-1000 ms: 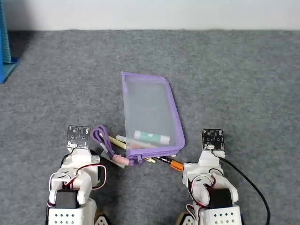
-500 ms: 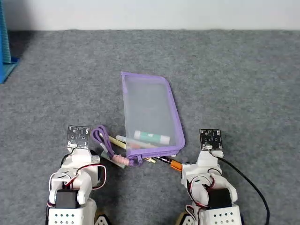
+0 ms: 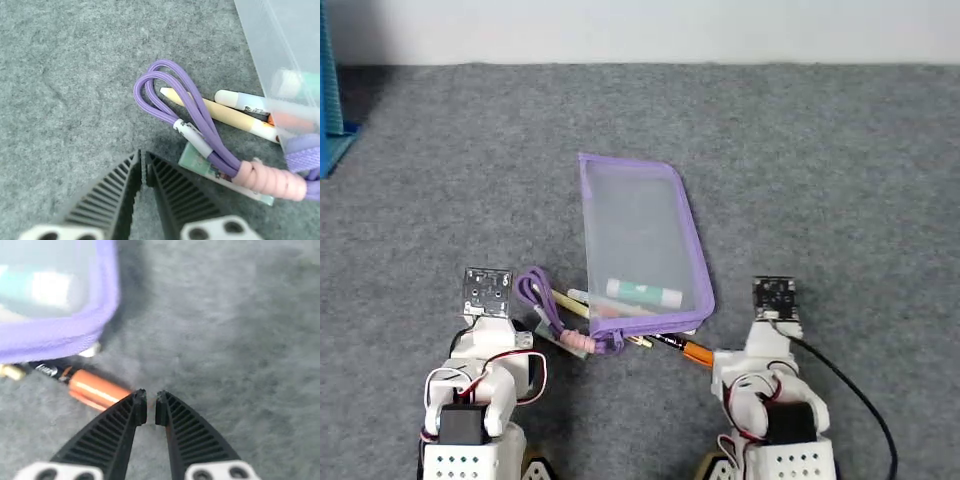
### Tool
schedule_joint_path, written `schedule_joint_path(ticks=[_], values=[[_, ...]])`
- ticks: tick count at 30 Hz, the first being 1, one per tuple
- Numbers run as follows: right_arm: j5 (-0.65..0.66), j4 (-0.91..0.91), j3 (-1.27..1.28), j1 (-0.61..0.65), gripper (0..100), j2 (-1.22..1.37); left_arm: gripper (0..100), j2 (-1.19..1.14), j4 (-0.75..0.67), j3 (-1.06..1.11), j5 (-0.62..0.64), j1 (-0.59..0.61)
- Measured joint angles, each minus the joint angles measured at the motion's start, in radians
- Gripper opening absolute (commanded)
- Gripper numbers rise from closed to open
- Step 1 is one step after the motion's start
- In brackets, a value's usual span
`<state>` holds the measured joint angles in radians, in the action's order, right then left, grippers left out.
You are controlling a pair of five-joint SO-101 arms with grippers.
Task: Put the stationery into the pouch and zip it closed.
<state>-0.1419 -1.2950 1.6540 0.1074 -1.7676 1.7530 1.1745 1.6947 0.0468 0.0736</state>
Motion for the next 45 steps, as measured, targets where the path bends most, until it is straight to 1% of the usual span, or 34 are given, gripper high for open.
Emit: schedule_joint_path(ticks=[3,5,7,10,13,23,29,31,34,38,45], values=[[0.0,0.0,-0.025,0.005,5.8,-0.011,1,0.0,0.0,0.0,0.0,0.0],[0.0,0.0,-0.031,0.06,5.8,-0.009,1,0.0,0.0,0.0,0.0,0.0],[0.029,0.003,-0.044,0.104,5.8,-0.002,1,0.0,0.0,0.0,0.0,0.0],[0.095,0.063,-0.044,0.169,5.8,-0.002,1,0.0,0.0,0.0,0.0,0.0],[0.115,0.146,-0.044,0.212,5.3,0.0,1,0.0,0.0,0.0,0.0,0.0],[0.049,0.278,-0.044,0.413,5.3,0.0,1,0.0,0.0,0.0,0.0,0.0],[0.043,0.287,-0.044,0.427,5.2,0.018,1,0.0,0.0,0.0,0.0,0.0],[0.026,0.295,-0.052,0.427,5.2,0.074,1,0.0,0.0,0.0,0.0,0.0],[-0.002,0.299,-0.135,0.427,5.2,0.175,1,0.0,0.0,0.0,0.0,0.0],[-0.04,0.313,-0.279,0.428,5.2,0.408,1,0.0,0.0,0.0,0.0,0.0],[-0.061,0.443,-0.453,0.428,5.2,0.879,1,0.0,0.0,0.0,0.0,0.0]])
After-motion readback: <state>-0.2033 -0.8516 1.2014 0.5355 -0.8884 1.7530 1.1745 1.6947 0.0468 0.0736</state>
